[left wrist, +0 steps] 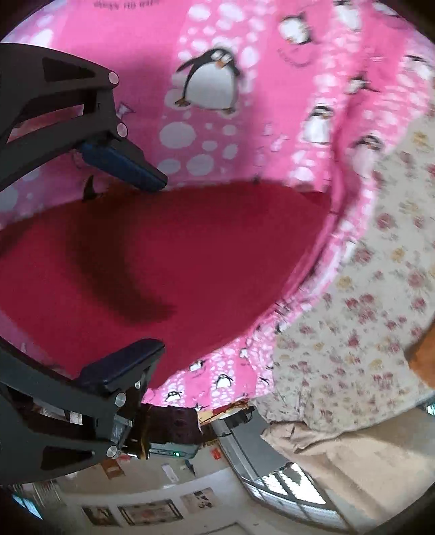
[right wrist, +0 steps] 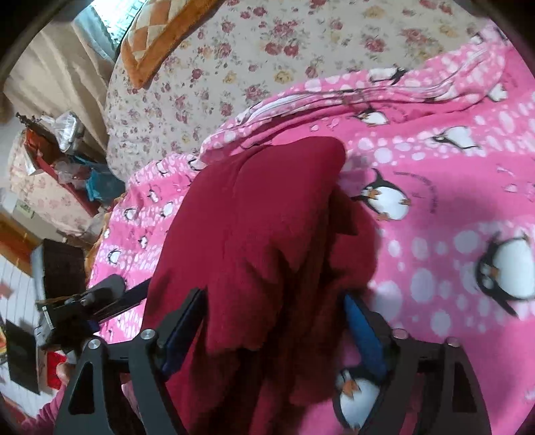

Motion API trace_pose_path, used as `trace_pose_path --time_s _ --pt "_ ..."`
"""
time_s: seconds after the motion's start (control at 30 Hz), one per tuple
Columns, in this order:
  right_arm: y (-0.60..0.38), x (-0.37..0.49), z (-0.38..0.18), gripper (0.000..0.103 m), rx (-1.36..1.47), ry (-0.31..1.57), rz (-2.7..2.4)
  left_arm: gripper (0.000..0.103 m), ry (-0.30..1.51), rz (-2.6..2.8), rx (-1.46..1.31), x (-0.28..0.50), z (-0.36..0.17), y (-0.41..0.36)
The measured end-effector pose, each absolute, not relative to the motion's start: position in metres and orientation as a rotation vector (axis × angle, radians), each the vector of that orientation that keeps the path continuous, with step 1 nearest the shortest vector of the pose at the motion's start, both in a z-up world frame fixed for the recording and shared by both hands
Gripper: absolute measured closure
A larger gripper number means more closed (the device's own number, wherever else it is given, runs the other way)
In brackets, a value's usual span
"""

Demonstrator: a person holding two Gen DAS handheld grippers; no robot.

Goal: Fold small clothes

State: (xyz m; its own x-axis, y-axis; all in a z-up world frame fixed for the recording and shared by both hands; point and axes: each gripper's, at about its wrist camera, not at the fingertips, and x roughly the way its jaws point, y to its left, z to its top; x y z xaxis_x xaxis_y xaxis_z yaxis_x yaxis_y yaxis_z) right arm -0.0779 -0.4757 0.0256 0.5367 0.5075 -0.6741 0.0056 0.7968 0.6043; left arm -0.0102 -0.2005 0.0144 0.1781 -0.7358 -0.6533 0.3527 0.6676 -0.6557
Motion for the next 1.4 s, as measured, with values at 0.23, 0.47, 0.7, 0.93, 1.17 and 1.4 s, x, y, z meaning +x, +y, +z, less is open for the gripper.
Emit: trace_pose_path --time_s 0.23,0.47,0.7,0.93,1.17,1.4 --pt "-0.463 -0.066 0.019 0.0 0.553 0.988 0.373 0.013 1.174 -0.819 -0.305 -0.009 0.003 -0.223" --pt "-0.454 -0.078 0.038 0.041 0.508 0.936 0.316 0.033 1.13 -0.839 -0.289 -0.024 0.022 -0.21" --pt "-0.421 -0.117 0.084 0.051 0.507 0.905 0.414 0.033 1.11 -0.848 -0.239 -0.082 0.064 -0.159" --pt "-0.362 -0.156 0.061 0.046 0.473 1.025 0.445 0.033 1.181 -0.71 -0.092 -0.132 0.031 -0.132" --pt "-0.37 -0.194 0.073 0.046 0.422 1.029 0.344 0.026 1.071 -0.611 -0.059 -0.149 0.042 -0.125" --pt "-0.358 -0.231 0.121 0.046 0.238 0.863 0.26 0.026 0.966 -0.495 0.044 -0.167 0.064 -0.129"
